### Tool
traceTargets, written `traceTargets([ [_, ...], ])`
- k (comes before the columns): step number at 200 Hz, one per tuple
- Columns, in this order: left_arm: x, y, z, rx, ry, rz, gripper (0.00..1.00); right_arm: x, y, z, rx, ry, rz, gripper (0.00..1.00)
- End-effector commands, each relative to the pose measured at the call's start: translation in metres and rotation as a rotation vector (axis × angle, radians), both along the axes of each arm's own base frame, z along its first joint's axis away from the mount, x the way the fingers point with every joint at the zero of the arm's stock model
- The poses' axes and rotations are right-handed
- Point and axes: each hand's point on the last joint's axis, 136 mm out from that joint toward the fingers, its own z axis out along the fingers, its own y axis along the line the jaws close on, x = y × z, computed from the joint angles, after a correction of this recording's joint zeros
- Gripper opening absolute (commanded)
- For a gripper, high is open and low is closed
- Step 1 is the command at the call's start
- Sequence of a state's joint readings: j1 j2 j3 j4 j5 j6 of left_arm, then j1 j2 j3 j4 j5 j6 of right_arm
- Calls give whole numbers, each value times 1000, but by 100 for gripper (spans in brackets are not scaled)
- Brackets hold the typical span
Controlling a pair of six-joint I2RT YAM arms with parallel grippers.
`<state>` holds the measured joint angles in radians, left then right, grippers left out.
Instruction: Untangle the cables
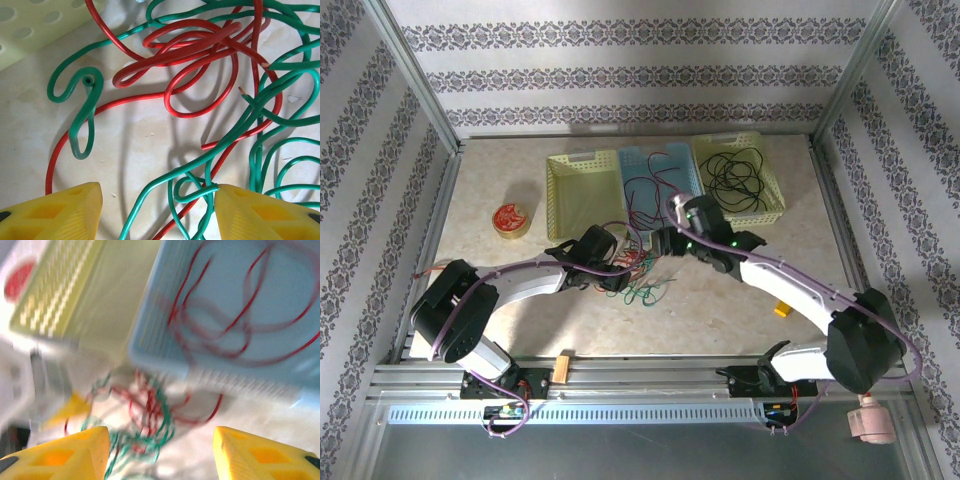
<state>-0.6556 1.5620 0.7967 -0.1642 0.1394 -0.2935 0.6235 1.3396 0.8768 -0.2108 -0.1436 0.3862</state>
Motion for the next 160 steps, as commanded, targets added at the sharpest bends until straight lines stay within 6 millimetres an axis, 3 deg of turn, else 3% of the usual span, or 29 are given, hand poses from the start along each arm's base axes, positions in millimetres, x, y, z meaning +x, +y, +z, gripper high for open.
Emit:
traceTargets([
  [1,7,0,10,-17,-46,27,61,-28,19,-24,-6,99,123,56],
  [20,9,3,14,-16,-63,44,60,-24,18,-35,-32,124,114,53],
  [87,13,28,48,-148,-166,175,60,-3,35,-39,-29,146,113,51],
  [123,19,62,47,-192,-146,338,60,7,47,-57,-66,201,125,48],
  [160,14,65,37,-169,-105,330,60,-7,43,-88,-140,288,157,43],
])
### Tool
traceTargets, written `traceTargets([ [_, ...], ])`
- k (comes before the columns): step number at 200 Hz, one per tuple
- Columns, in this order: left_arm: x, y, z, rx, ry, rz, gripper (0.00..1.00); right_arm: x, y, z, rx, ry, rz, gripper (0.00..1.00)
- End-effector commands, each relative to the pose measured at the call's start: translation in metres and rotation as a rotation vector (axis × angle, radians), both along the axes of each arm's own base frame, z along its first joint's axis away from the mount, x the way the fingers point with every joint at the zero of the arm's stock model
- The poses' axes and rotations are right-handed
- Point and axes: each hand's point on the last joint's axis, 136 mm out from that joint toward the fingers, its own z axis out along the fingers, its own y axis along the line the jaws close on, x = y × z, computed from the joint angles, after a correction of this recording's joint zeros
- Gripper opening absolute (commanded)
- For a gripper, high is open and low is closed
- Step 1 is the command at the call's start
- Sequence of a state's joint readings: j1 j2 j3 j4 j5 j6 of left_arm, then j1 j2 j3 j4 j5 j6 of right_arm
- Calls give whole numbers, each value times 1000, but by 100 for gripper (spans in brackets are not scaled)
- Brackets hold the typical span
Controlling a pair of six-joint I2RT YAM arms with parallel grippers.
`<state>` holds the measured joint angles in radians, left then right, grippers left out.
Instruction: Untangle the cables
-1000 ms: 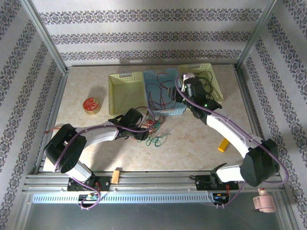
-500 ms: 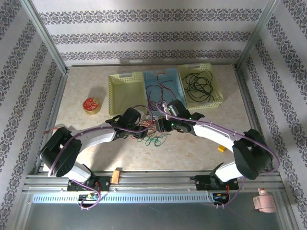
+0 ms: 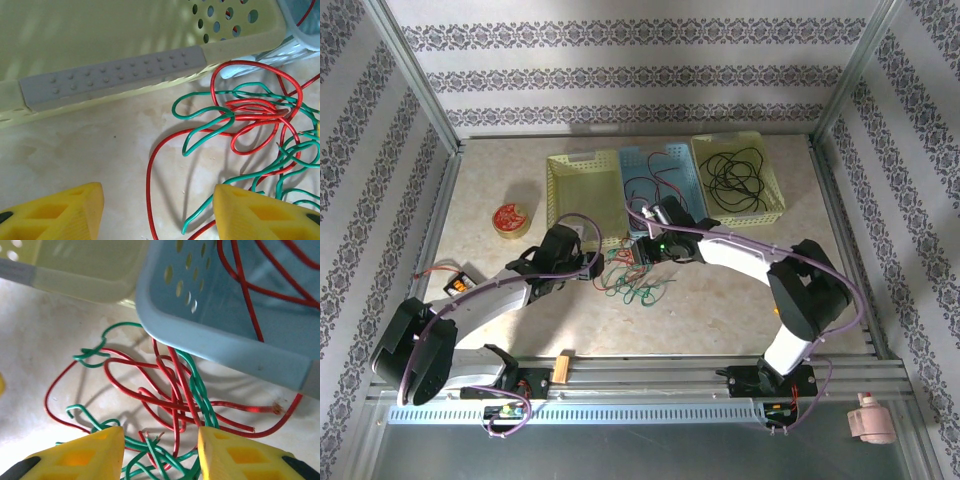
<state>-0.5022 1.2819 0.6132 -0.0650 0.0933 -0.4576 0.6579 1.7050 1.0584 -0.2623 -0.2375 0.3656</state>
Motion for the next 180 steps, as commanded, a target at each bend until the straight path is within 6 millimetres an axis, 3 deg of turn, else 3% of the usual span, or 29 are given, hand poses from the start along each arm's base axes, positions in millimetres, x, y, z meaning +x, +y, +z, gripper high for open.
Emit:
traceTargets([
  [1,-1,1,-3,-15,17,15,60,-19,-2,-15,-49,70,54,43],
  [29,-5,-7,-7,-10,31,-57,60,-65,1,-22,-37,146,168,43],
  [42,-6,-13,-10,-5,47,-98,60,-76,0,-17,-26,135,185,45],
  [57,-5,-20,-13,9,63,-139,60,-69,-8,-6,-25,89,138,46],
  [109,-8,-55,-10,13,57,-265,60,-14,-37,41,79,-64,-43,48],
  [127,-12,-62,-11,22,61,-298,60,-6,-38,39,88,-50,-48,47],
  [180,-23,-74,-14,30,76,-366,60,-4,-13,18,106,27,16,44],
])
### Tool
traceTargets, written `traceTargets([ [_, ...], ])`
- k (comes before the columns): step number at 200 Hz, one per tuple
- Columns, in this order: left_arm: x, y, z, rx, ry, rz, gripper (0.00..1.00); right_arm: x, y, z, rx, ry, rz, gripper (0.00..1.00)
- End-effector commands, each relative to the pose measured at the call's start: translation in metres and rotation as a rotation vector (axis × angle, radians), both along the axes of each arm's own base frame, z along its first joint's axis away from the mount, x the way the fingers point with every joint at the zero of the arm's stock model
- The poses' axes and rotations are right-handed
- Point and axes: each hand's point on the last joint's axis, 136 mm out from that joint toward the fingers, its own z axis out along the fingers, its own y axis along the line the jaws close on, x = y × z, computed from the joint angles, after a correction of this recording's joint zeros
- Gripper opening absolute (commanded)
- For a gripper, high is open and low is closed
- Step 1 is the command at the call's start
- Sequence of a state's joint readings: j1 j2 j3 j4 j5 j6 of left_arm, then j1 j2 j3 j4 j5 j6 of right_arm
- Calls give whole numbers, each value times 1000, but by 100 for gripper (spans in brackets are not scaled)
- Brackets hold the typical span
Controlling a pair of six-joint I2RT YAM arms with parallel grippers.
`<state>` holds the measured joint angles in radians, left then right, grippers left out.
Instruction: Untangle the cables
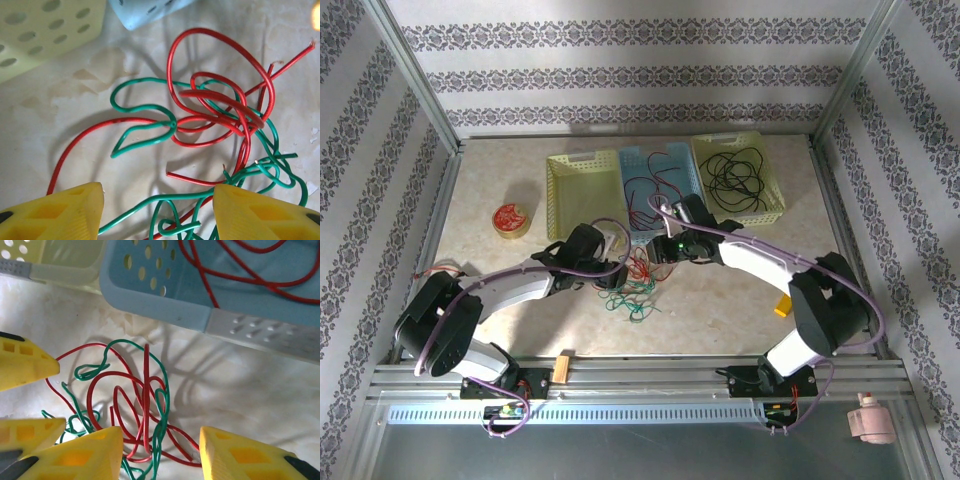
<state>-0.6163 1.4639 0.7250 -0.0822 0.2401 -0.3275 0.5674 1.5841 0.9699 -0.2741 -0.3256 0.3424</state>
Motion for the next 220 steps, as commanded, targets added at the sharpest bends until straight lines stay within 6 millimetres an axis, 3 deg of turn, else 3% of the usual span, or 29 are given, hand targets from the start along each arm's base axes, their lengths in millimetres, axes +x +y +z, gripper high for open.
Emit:
traceTargets([
  [1,-4,-9,5,11,-4,-60,60,2,19,1,41,12,38,44],
  [43,-13,-16,2,20,11,-107,60,9,32,-9,38,33,56,41],
  [81,-23,-25,-1,17,28,-164,60,12,37,-20,42,58,61,21],
  [132,-29,-28,-14,37,62,-198,59,11,38,-24,51,66,51,22],
  [168,-29,-27,-28,65,87,-203,55,10,33,-24,45,55,25,4],
  [186,-30,-27,-33,74,99,-212,50,12,22,-18,30,13,-7,0],
  [220,-35,-23,-50,100,138,-213,18,22,-9,13,44,-86,-129,0],
])
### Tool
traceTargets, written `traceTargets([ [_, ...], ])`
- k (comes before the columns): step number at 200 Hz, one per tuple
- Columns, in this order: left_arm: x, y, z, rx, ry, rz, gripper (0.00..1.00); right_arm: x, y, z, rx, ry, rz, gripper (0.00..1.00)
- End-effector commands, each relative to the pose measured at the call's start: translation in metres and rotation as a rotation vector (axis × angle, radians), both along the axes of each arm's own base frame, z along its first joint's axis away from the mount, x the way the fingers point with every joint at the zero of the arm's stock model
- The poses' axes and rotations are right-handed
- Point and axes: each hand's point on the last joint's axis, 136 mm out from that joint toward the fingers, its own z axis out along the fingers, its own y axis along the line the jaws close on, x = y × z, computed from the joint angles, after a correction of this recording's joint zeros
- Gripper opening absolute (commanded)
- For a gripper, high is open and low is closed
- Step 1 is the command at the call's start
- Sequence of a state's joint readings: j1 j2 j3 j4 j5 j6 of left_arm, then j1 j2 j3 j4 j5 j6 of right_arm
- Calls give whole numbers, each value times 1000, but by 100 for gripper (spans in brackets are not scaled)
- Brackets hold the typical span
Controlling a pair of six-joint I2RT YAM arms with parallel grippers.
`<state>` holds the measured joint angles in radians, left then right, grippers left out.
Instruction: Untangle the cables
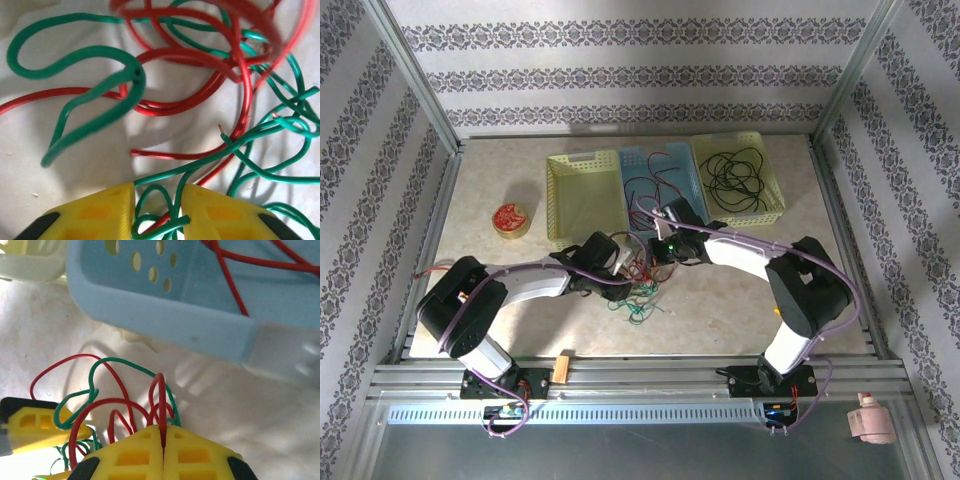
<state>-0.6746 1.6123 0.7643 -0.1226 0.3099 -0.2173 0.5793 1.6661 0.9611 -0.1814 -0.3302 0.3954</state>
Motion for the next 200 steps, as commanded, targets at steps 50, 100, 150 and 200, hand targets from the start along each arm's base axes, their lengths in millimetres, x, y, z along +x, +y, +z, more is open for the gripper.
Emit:
traceTargets([
  [50,1,15,-24,117,18,53,0,22,-71,87,-10,-310,-310,0],
  [100,2,21,-29,143,19,77,0,17,-184,133,-110,-513,-772,0],
  [150,4,23,-27,149,8,87,0,-19,-291,162,-127,-601,-1172,0],
  [200,7,22,-26,151,3,87,0,-52,-358,201,-216,-696,-1362,0],
])
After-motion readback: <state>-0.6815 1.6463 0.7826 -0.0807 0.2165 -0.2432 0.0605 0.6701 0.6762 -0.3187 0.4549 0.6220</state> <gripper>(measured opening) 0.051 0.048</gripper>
